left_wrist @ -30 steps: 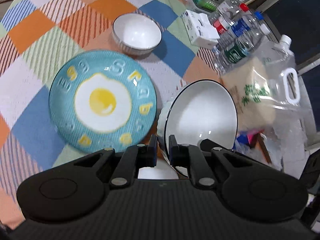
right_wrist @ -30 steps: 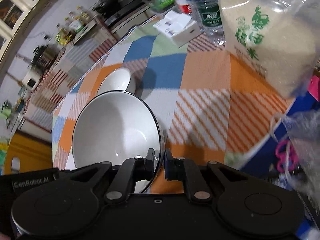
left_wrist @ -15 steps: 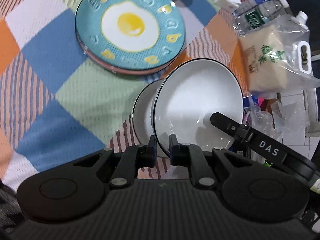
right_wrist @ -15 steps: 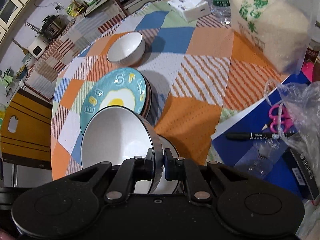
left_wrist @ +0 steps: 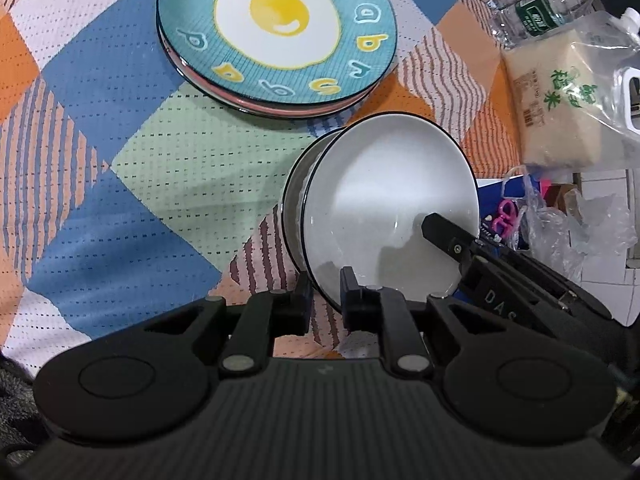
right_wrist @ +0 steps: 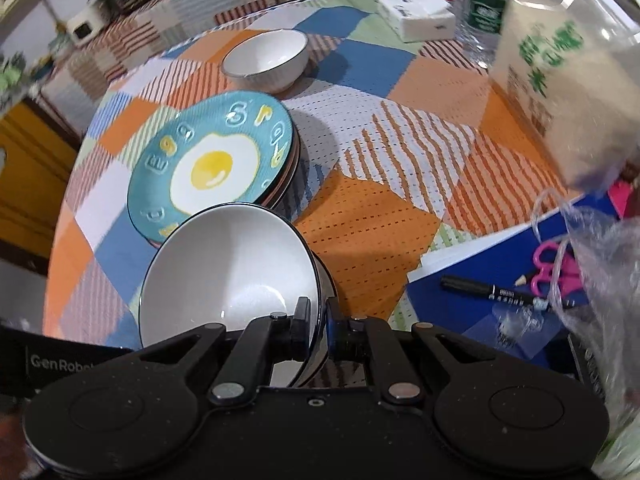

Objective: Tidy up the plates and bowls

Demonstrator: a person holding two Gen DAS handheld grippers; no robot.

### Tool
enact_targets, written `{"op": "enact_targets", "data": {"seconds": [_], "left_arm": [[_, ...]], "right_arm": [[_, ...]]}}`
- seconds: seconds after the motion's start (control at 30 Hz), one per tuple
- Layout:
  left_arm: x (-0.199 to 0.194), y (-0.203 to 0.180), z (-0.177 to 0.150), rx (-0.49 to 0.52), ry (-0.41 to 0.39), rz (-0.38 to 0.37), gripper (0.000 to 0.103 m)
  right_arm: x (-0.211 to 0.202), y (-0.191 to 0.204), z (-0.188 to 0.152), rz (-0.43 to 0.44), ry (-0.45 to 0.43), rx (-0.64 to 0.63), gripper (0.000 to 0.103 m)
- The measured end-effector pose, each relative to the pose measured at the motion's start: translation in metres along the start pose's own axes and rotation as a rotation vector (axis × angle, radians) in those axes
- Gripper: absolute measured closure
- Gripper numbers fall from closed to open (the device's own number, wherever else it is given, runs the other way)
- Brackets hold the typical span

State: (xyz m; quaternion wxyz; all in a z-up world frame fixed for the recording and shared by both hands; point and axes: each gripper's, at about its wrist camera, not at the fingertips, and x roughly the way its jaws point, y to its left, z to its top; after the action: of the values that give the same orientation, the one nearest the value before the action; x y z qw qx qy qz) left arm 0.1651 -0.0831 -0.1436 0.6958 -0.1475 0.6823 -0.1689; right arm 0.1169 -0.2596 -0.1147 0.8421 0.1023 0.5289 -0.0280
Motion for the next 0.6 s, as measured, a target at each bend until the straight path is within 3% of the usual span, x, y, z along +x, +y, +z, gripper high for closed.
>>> {"op": "enact_targets", "data": {"seconds": [0.17, 0.27, 0.37, 0.6], "left_arm": [[0.000, -0.009, 0.001, 0.081, -0.011, 0.008, 0.082], [0.001, -0.008, 0.000, 0.072, 0.013, -0.001, 0.074], [-0.003, -0.009, -0.001, 0.097, 0.005, -0.009, 0.073], [-0.025, -0.010, -0.001, 0.130, -0.017, -0.043, 0.070]], "right_arm": [[0.005, 0.012, -0.003, -0.071, -0.030, -0.096, 0.093], [0.005, 0.014, -0.001, -0.071, -0.035, -0.114, 0.093], [0.005, 0.017, -0.002, -0.107, -0.042, -0.162, 0.095], [-0.010, 0.011, 0.005, -0.028, -0.038, -0.181, 0.089]]}}
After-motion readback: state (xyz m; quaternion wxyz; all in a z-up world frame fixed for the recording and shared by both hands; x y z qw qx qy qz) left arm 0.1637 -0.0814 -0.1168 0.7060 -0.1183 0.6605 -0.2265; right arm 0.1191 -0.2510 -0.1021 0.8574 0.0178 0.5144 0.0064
